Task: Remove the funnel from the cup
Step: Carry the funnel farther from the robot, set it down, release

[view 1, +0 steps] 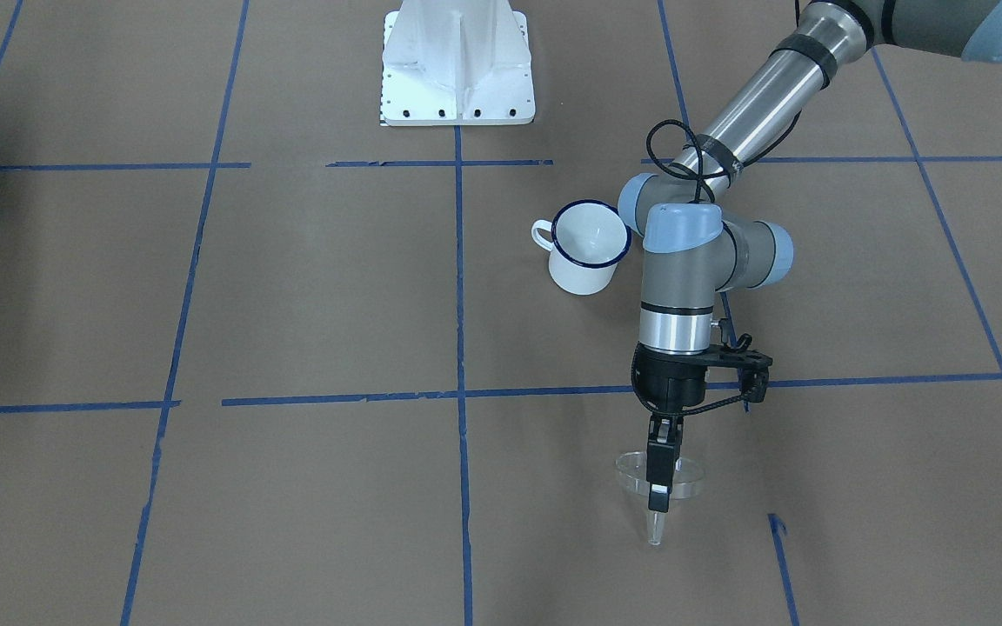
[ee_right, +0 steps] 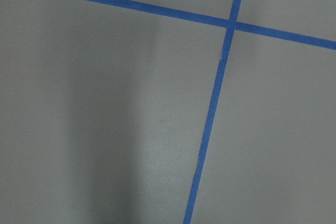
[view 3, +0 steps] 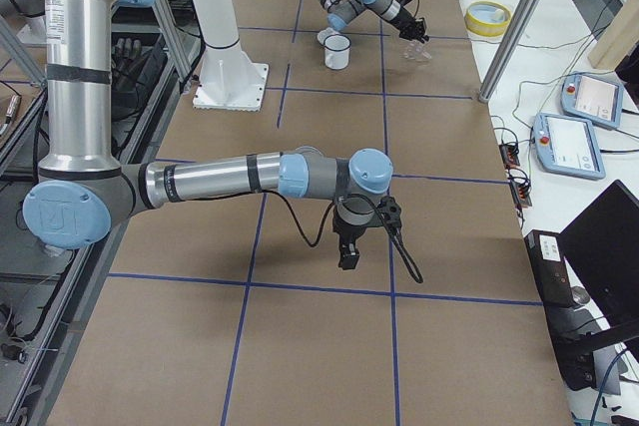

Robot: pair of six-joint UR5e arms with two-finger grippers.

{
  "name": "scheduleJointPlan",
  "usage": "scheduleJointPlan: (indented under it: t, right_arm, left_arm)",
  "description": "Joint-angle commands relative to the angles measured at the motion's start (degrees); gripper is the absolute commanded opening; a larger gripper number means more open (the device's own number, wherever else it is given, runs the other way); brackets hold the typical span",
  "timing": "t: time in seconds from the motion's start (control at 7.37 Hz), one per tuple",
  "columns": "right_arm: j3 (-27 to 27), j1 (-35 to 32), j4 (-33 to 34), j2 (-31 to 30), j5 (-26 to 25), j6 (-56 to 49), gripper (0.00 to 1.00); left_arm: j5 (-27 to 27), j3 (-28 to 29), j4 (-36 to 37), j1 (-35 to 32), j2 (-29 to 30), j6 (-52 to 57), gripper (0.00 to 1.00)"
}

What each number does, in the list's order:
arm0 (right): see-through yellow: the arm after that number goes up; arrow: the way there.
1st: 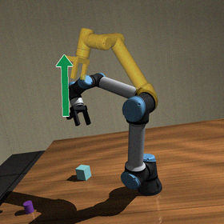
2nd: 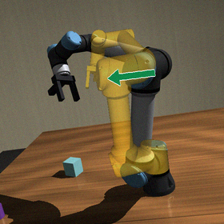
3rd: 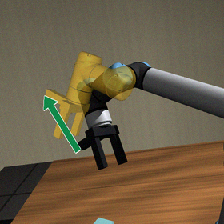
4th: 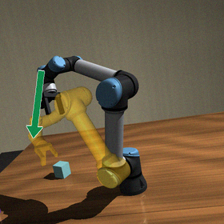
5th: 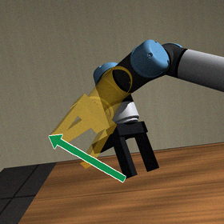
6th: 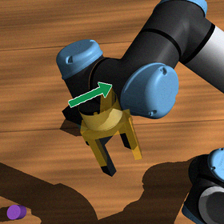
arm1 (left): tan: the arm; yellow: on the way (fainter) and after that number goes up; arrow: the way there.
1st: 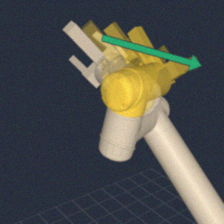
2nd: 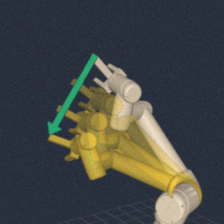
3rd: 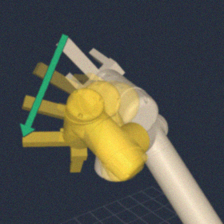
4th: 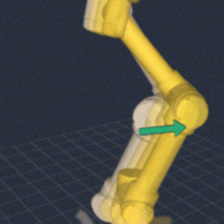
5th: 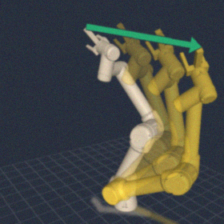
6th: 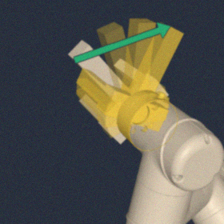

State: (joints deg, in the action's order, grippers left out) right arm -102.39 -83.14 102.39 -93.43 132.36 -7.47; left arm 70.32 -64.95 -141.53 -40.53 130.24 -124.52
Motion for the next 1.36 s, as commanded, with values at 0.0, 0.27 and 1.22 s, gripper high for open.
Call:
scheduleJointPlan:
  t: [0.0,0.27,1.22]
  right_arm:
    - [0.0,0.0,0.0,0.0,0.0,0.0,1.00]
    - [0.0,0.0,0.1,0.1,0.0,0.0,1.00]
    - [0.0,0.0,0.0,0.0,0.0,0.0,1.00]
  left_arm:
    - [0.6,-5.4,0.3,-0.3,-2.6,9.8,1.00]
    - [10.8,-19.5,3.6,-0.8,-10.5,19.8,1.00]
    - [36.5,-51.8,28.4,-3.1,-35.4,69.5,1.00]
